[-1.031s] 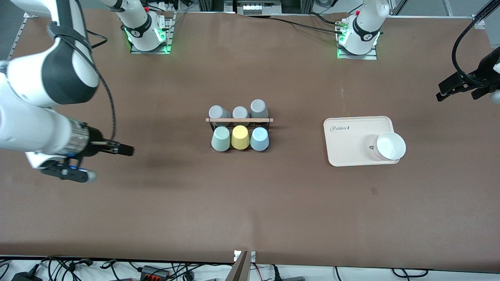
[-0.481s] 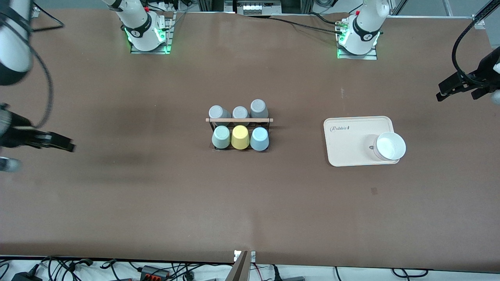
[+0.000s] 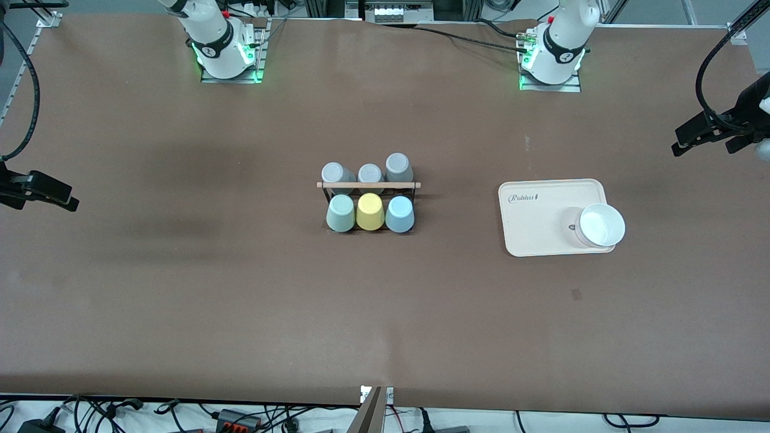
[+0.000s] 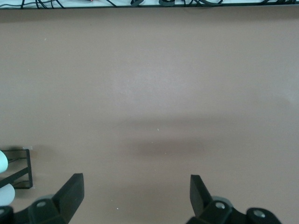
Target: Hang scattered cups on rack with three cups
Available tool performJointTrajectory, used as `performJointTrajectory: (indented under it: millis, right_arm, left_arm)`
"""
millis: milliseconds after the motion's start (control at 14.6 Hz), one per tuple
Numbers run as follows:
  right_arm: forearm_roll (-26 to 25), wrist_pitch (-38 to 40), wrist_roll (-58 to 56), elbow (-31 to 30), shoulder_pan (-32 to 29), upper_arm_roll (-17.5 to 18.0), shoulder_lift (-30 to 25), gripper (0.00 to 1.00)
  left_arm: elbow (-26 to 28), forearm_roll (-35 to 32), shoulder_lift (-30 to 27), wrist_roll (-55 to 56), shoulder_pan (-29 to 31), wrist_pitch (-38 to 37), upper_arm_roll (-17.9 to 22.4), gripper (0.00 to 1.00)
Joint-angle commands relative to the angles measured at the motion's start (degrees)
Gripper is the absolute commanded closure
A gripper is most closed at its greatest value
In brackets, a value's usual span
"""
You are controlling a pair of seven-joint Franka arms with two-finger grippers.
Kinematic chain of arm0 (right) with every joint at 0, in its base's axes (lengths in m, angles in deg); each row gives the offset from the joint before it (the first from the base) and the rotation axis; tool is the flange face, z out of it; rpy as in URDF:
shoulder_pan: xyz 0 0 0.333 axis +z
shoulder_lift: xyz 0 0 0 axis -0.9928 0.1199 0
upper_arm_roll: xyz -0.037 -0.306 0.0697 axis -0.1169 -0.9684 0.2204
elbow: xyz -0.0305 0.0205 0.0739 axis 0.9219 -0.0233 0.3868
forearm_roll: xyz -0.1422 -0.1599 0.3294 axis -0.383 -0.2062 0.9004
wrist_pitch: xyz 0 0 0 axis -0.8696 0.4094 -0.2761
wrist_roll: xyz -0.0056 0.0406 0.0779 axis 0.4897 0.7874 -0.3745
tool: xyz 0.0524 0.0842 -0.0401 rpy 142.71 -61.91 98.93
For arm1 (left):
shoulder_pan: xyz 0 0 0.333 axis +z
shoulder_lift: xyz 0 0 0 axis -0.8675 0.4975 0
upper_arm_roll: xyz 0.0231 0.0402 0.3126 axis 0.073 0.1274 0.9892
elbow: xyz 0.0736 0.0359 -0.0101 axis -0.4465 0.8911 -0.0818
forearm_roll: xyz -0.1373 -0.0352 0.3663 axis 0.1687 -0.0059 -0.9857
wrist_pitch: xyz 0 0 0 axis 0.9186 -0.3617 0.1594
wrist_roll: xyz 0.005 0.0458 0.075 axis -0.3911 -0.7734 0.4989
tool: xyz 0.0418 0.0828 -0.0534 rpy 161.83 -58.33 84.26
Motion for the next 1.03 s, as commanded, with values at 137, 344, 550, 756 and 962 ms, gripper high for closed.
performJointTrajectory:
  millis: [137, 344, 550, 756, 962]
  right_arm:
    - [-1.34, -5.85, -1.20, -13.90, 0.20, 0.36, -8.59, 0.00]
    - [-1.43, -10.43, -1.29, -23.68, 0.11, 0.36, -14.49, 0.00]
    - [-2.04, -10.10, -2.17, -25.81, 0.29, 0.71, -16.69, 0.00]
    - [-2.04, -6.25, -1.47, -25.64, 0.46, 1.06, -17.58, 0.00]
    - [-2.04, -3.16, -2.08, -24.05, 0.29, 0.98, -17.67, 0.00]
  left_arm:
    - [-0.13, -0.46, -0.24, -3.54, 0.24, -0.43, -0.08, 0.00]
    - [-0.22, -0.37, -0.42, -5.67, 0.33, -0.78, 0.27, 0.00]
    - [-0.31, -0.37, -0.50, -5.50, 0.33, -0.87, 0.27, 0.00]
    - [-0.48, -0.28, -0.94, -5.41, 0.33, -0.96, 0.27, 0.00]
    - [-0.48, -0.19, -0.94, -5.41, 0.33, -0.96, 0.27, 0.00]
